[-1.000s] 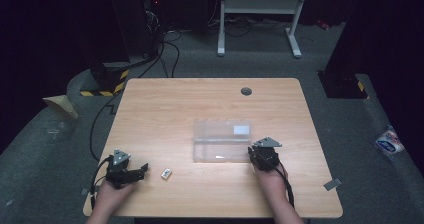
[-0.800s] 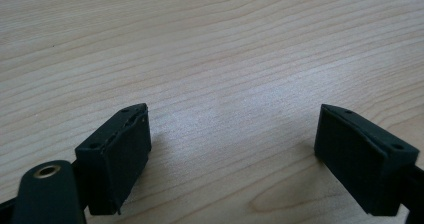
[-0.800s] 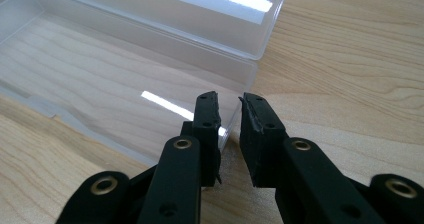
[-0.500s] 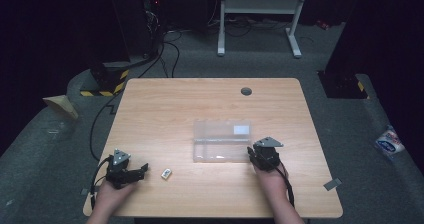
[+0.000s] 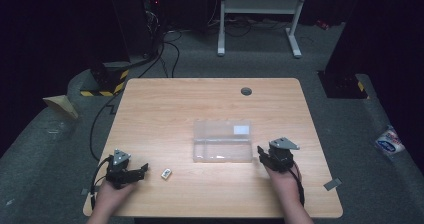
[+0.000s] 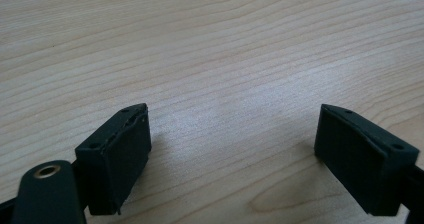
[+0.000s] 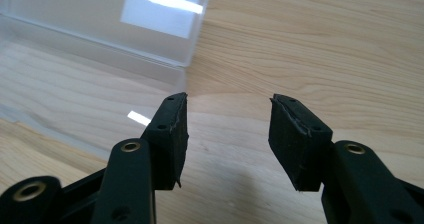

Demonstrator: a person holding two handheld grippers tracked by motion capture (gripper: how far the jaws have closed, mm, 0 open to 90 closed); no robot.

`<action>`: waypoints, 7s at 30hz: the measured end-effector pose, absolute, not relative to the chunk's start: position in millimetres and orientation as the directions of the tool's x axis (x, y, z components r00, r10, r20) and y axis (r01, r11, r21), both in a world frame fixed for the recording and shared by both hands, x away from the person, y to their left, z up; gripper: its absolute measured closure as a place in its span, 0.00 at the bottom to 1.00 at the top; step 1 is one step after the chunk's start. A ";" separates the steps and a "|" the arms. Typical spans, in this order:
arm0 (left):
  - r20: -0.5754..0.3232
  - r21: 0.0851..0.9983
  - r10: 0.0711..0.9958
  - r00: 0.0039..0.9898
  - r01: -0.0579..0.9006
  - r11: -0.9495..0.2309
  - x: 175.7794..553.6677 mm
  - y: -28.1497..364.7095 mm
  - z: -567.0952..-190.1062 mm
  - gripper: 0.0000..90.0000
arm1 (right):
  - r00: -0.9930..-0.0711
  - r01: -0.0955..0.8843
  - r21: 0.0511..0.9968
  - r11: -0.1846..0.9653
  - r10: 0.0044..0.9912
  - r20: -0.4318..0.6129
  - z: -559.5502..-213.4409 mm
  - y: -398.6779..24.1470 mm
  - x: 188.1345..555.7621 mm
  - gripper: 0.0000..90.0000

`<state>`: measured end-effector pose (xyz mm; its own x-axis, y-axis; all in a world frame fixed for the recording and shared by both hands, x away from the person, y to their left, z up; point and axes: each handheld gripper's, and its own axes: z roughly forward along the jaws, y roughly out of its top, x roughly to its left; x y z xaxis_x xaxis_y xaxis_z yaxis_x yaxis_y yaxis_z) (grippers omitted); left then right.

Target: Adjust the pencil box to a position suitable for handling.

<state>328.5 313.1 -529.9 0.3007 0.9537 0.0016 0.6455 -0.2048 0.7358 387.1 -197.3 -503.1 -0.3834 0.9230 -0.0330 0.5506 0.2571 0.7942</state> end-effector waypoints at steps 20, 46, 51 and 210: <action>0.005 0.734 0.954 0.301 0.646 -0.208 328.8 312.5 -530.0 0.15 | -0.308 0.641 0.736 0.216 0.951 -0.011 -518.9 -259.2 364.3 0.33; -0.014 0.745 0.942 0.335 0.632 -0.214 326.9 307.6 -521.0 0.16 | -0.291 0.661 0.720 0.210 0.957 -0.012 -523.5 -260.8 355.9 0.26; -0.067 0.760 0.927 0.370 0.620 -0.193 323.5 297.5 -515.2 0.16 | -0.292 0.660 0.721 0.210 0.956 -0.012 -523.4 -260.6 356.1 0.27; -0.013 0.852 0.877 0.480 0.464 -0.242 328.9 202.8 -476.7 0.75 | -0.371 0.662 0.698 0.272 0.928 -0.009 -524.2 -261.8 356.6 0.10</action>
<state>328.9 202.8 -476.7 0.4804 0.8769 -0.0129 0.4640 -0.2417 0.8522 356.6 -261.8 -524.2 -0.3712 0.9285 -0.0091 0.6623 0.2717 0.6983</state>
